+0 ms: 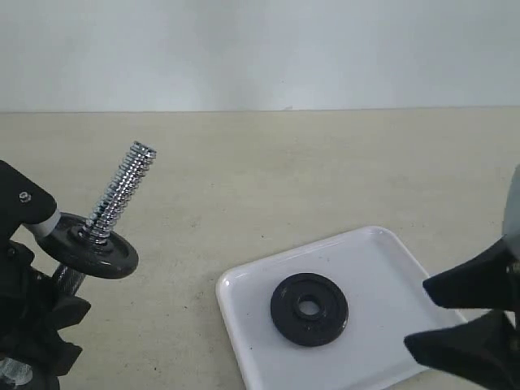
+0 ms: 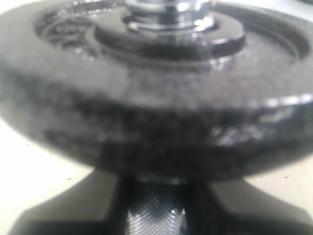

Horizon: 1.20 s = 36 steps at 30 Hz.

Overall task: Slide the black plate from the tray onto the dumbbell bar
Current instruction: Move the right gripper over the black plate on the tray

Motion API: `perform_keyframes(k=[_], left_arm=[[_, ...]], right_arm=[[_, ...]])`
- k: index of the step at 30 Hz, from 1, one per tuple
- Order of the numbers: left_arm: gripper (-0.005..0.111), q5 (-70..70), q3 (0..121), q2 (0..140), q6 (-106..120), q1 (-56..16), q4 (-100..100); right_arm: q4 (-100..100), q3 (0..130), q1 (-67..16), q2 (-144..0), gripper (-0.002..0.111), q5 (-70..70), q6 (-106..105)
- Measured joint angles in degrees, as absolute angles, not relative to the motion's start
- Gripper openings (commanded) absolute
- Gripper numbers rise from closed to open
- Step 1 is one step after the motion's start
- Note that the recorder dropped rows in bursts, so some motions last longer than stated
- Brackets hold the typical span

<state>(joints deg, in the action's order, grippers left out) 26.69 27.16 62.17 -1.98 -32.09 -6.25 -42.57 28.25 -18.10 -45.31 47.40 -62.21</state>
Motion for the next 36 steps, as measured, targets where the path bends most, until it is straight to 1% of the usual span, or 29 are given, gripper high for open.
perform_keyframes(k=[5,7,9,12,14,17,19,21,24,28,32,36], left_arm=[[0.004,26.69,27.16,62.17,-2.09,-32.09,-6.25],[0.004,26.69,27.16,62.17,-2.09,-32.09,-6.25],[0.004,26.69,27.16,62.17,-2.09,-32.09,-6.25],[0.004,26.69,27.16,62.17,-2.29,-32.09,-6.25],[0.004,26.69,27.16,62.17,-2.52,-32.09,-6.25],[0.004,26.69,27.16,62.17,-2.93,-32.09,-6.38],[0.004,26.69,27.16,62.17,-3.16,-32.09,-6.38],[0.004,26.69,27.16,62.17,-3.15,-32.09,-6.38],[0.004,26.69,27.16,62.17,-3.19,-32.09,-6.38],[0.004,26.69,27.16,62.17,-3.28,-32.09,-6.38],[0.004,26.69,27.16,62.17,-3.32,-32.09,-6.47],[0.004,26.69,27.16,62.17,-3.32,-32.09,-6.47]], right_arm=[[-38.23,28.35,-29.8,-45.31,0.046,46.53,-67.48],[-32.19,28.35,-33.44,-45.31,0.046,43.09,-66.31],[-24.76,28.35,-35.7,-45.31,0.046,38.18,-60.42],[-13.27,28.35,-36.67,-45.31,0.046,28.95,-42.46],[-7.04,28.6,-36.67,-45.31,0.046,23.0,-23.94],[-2.28,29.55,-36.79,-45.31,0.046,19.1,1.28],[-1.05,30.47,-36.91,-45.31,0.046,19.51,8.28],[-0.37,31.35,-37.0,-45.31,0.046,22.55,6.28],[0.0,32.61,-37.02,-45.33,0.046,30.72,0.91],[0.56,33.77,-37.02,-47.52,0.046,39.8,-1.3],[0.77,35.43,-37.02,-53.07,0.046,42.64,-2.13],[0.66,37.27,-37.02,-60.68,0.046,42.32,-2.49]])
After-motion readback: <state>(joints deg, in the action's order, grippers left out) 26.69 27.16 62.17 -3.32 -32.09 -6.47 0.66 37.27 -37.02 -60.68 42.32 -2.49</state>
